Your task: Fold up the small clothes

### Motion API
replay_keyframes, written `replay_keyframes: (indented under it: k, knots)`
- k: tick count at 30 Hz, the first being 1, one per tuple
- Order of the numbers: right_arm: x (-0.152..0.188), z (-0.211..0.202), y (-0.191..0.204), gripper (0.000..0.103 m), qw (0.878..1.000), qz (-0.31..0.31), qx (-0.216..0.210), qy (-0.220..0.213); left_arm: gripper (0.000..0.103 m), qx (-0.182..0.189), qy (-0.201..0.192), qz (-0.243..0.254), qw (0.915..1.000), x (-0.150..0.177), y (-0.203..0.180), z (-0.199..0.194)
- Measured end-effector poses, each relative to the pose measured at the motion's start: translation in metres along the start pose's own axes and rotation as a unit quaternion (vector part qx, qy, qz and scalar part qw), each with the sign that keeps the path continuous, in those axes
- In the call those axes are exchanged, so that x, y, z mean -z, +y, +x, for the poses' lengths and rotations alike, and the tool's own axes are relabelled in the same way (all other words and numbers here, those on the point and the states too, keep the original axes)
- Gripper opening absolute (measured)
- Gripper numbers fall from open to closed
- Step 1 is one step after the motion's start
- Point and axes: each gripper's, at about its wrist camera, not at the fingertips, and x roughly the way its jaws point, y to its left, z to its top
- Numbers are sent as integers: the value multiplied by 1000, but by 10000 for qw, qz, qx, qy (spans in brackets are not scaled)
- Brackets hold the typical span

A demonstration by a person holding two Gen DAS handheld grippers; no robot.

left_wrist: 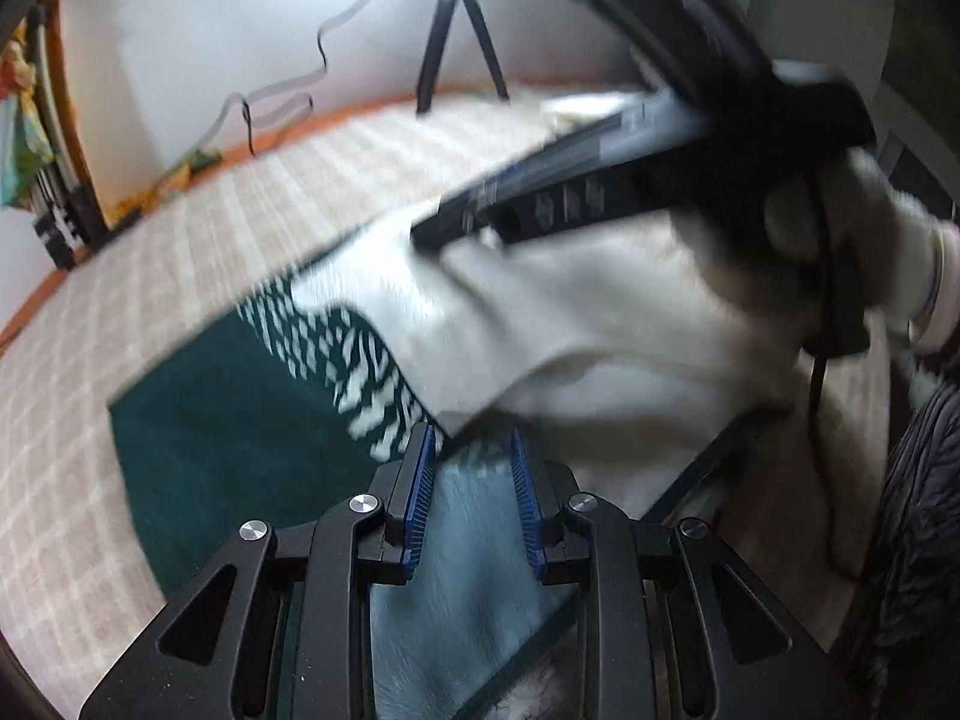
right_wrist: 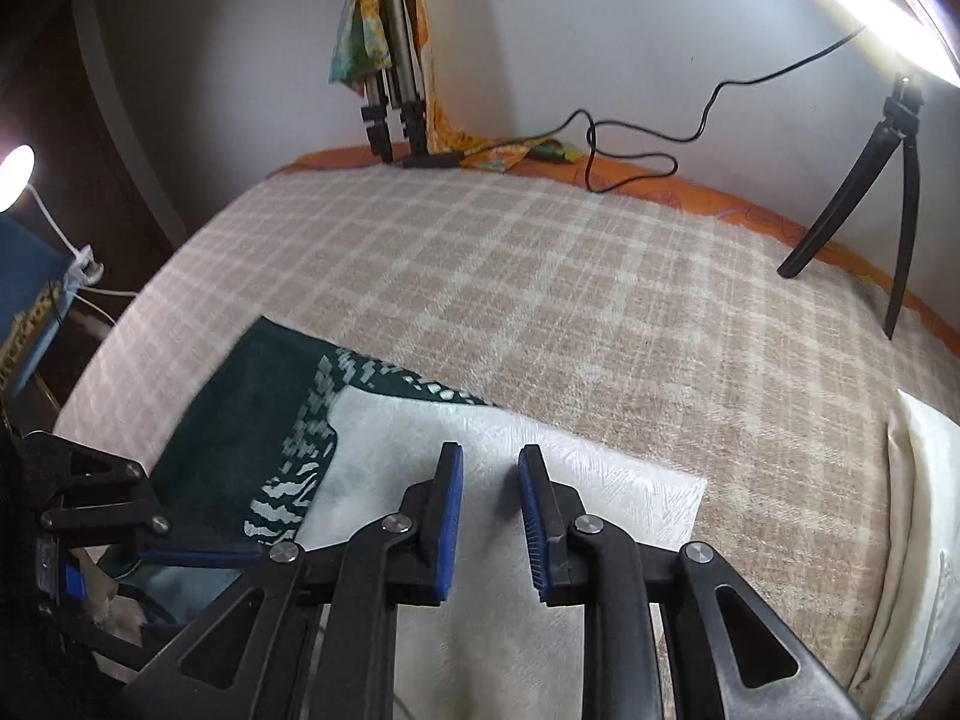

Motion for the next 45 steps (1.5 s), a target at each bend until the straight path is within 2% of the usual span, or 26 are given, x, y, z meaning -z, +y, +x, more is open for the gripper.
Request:
replay_keyframes:
  k: [2, 4, 8, 10, 13, 16, 18, 20, 24, 29, 35, 42, 45]
  knots:
    - [4, 5, -11, 25, 9999, 129, 55, 63, 24, 37, -61, 25, 10000, 9, 0, -4]
    - [8, 5, -25, 26, 9993, 355, 88, 91, 25, 42, -18, 84, 10000, 14, -2, -9]
    - [21, -19, -51, 29, 9958, 912, -2, -79, 31, 14, -49, 82, 10000, 25, -3, -28]
    - [31, -37, -58, 36, 9937, 1106, -9, -187, 31, 124, -143, -143, 9997, 31, 3, -42]
    - [49, -62, -61, 37, 9911, 1315, -13, -223, 40, 174, -327, -427, 9984, 36, 20, -62]
    - [72, -79, -61, 40, 9863, 1627, -192, -197, 50, 170, -589, -831, 9947, 40, 39, -80]
    - [87, -85, -60, 40, 9821, 1851, -330, -144, 52, 315, -779, -1285, 9881, 42, 57, -89]
    - [103, -90, -57, 44, 9781, 2030, -454, -115, 53, 493, -933, -1789, 9782, 44, 78, -95]
    - [127, -92, -52, 50, 9712, 2280, -693, -12, 53, 415, -932, -2335, 9670, 49, 107, -96]
    - [143, -86, -47, 50, 9632, 2493, -1000, 129, 53, 564, -960, -3071, 9451, 59, 135, -94]
    - [154, -80, -49, 49, 9501, 2774, -1414, 191, 53, 690, -885, -3457, 9316, 59, 154, -79]
    - [167, -74, -51, 48, 9328, 3029, -1945, 195, 53, 793, -663, -3729, 9221, 53, 172, -51]
    - [170, -71, -52, 48, 9274, 3073, -2127, 145, 53, 935, -604, -3891, 9144, 53, 179, -39]
